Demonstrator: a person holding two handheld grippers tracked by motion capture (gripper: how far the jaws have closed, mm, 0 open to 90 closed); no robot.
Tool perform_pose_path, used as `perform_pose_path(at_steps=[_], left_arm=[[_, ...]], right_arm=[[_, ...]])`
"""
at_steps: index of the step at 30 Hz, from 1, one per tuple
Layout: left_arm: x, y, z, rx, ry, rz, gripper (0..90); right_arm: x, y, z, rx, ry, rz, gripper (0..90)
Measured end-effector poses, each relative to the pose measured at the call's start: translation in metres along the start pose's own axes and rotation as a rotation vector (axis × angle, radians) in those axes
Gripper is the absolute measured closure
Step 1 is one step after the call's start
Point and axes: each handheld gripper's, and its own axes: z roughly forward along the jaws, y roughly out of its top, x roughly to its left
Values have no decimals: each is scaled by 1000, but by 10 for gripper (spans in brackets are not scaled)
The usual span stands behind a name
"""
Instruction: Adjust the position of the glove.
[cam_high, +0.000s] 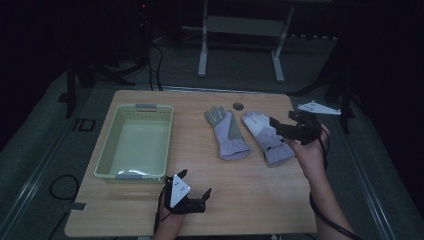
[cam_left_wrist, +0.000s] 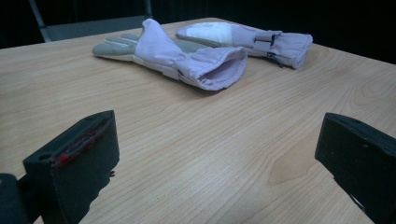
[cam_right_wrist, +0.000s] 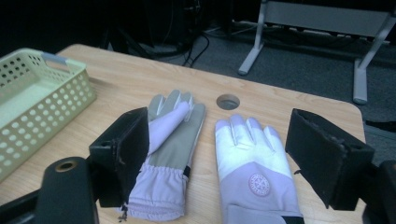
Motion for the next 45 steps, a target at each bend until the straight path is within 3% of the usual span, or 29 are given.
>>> perform_pose_path(at_steps=[2, 4, 8, 14, 19, 21, 30, 35, 42, 45], left_arm=[[0, 0, 0, 1, -4, -3, 0], [0, 0, 0, 0, -4, -5, 0], [0, 0, 0, -1, -4, -3, 0], [0, 0, 0, -1, -6, -3, 0], [1, 0, 0, -1, -7, -5, 0], [1, 0, 0, 2, -11, -5, 0], [1, 0, 0, 2, -12, -3, 0], [1, 0, 0, 2, -13, -2, 0], [1, 0, 0, 0, -15, -6, 0], [1, 0, 0, 0, -16, -6, 0]], right_arm=[[4, 1, 5, 23, -5, -6, 250], [6, 3, 11, 45, 42, 6, 241], [16, 6, 22, 37, 55, -15, 245], [26, 6, 50, 64, 134, -62, 454], [32, 2, 72, 114, 164, -58, 460], [35, -4, 92, 156, 181, -55, 501], [36, -20, 142, 253, 187, -87, 565], [31, -26, 162, 282, 180, -68, 591], [32, -46, 193, 348, 169, -108, 565], [36, -63, 206, 403, 161, -156, 596]])
